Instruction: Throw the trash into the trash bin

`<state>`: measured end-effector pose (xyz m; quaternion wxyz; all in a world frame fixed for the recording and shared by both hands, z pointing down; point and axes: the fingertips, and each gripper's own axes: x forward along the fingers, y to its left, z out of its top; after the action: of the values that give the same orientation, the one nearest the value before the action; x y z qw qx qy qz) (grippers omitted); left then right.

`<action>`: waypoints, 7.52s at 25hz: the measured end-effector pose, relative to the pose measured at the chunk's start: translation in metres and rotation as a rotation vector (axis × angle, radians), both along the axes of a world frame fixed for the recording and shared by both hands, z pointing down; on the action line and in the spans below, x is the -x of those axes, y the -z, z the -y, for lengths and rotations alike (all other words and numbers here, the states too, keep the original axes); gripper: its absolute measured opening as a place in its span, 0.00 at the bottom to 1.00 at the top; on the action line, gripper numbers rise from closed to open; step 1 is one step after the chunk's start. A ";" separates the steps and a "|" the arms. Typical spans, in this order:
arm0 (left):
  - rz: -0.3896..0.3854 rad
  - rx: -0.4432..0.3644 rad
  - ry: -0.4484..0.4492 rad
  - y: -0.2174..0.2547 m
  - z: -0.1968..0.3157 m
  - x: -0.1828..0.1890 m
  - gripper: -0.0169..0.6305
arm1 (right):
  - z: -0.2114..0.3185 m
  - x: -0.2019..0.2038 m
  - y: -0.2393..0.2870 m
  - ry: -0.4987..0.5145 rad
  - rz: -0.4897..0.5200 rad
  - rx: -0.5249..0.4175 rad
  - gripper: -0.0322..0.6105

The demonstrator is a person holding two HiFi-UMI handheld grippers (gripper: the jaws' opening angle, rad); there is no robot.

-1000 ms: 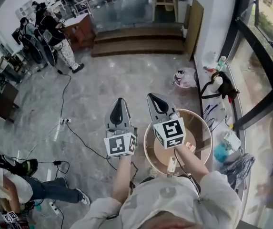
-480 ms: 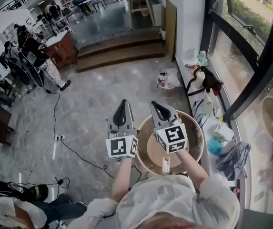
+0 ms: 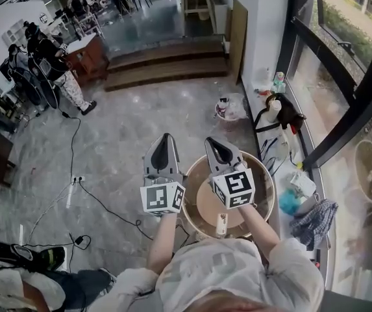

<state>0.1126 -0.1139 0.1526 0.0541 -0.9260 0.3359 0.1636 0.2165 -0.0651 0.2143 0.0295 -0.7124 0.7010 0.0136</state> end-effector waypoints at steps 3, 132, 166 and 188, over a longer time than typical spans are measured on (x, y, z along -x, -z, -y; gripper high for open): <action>0.007 0.013 0.011 -0.007 0.000 0.002 0.05 | 0.001 0.002 -0.005 0.013 0.002 0.010 0.07; 0.062 0.214 0.420 -0.175 0.071 0.185 0.05 | 0.128 0.163 -0.188 0.540 -0.109 0.445 0.49; 0.048 0.583 0.749 -0.422 0.077 0.365 0.05 | 0.158 0.341 -0.598 0.770 -0.419 1.099 0.50; 0.023 0.340 0.571 -0.224 0.093 0.282 0.05 | 0.205 0.299 -0.264 0.577 -0.266 0.475 0.07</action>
<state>-0.1696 -0.2069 0.3768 -0.0539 -0.7919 0.6038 0.0730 -0.0827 -0.2703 0.4782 -0.2246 -0.4651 0.8538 -0.0654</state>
